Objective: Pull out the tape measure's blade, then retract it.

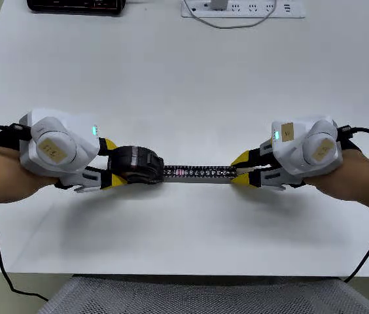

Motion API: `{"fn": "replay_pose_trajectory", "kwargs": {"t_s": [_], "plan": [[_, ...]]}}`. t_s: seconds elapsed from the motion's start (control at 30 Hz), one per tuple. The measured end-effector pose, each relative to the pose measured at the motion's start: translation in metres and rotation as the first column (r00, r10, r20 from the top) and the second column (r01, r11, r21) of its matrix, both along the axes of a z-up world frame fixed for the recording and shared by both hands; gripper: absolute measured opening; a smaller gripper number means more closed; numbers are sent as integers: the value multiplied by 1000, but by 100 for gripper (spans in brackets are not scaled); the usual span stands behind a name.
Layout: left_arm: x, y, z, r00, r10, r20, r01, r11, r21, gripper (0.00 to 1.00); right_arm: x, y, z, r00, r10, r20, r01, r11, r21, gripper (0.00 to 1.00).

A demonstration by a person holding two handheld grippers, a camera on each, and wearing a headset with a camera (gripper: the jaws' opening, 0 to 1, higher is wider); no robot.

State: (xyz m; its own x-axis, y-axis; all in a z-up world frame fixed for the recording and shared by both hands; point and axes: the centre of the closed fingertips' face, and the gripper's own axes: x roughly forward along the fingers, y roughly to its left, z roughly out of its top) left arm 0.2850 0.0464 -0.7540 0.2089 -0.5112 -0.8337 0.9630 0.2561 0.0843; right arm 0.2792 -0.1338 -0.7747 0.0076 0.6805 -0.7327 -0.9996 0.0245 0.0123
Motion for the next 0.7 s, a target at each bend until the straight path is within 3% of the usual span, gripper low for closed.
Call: {"fn": "replay_pose_trajectory", "kwargs": {"t_s": [0.7], "plan": [[-1, -1, 0, 1000, 5, 3, -5, 1000, 4, 24, -1, -25, 1, 1000, -17, -2, 17, 999, -32, 8]]}}
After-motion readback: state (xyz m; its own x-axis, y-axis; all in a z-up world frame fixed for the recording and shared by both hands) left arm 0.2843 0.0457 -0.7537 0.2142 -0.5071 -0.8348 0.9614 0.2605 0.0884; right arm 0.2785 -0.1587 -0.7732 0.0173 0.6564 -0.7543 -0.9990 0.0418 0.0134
